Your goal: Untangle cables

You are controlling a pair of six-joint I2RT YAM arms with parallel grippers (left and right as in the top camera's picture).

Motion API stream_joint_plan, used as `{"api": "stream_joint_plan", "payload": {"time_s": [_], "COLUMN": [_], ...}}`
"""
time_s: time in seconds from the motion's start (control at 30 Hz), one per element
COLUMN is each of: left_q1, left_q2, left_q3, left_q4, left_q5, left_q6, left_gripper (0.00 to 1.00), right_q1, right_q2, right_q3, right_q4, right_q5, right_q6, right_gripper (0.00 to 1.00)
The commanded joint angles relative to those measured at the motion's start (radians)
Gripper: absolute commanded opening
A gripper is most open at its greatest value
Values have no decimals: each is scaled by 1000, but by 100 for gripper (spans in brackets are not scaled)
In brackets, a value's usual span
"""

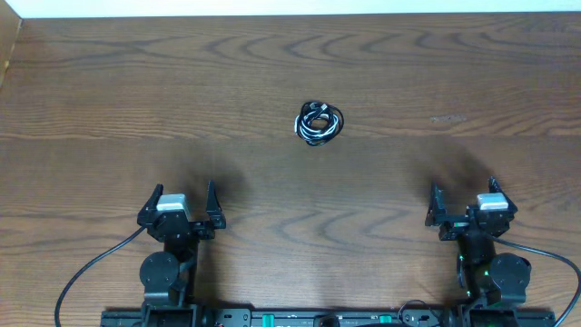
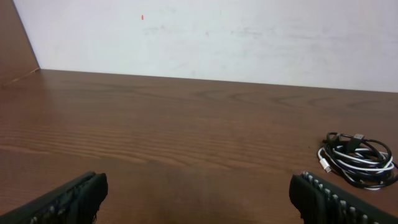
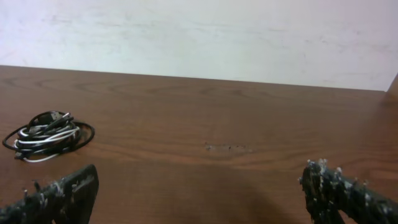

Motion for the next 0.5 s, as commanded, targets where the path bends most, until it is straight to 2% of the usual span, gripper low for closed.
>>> {"api": "stream_joint_plan", "payload": {"time_s": [0.0,0.27,0.37,0.4,0.47], "left_q1": [-2,-2,-2,-2,-2], "left_q2": [-6,-6,-6,-6,-6], "left_q3": [-18,-18,-18,-18,-18], "left_q4": [-41,19,144,260,394], "left_q5": [-13,22,-8,-71,-149], "left_q6": [10,11,17,23,23], "left_gripper": [98,98,98,98,98], "right_q1": [-8,-8,-8,-8,-8], "right_q2": [-5,-5,-5,-5,-5], "right_q3": [-1,-1,-1,-1,-1], "right_q4": [-5,-5,-5,-5,-5], "right_q5": [11,11,11,11,11], "right_q6": [-8,-8,-9,-8,-8], "right_gripper": [99,99,99,99,99]}}
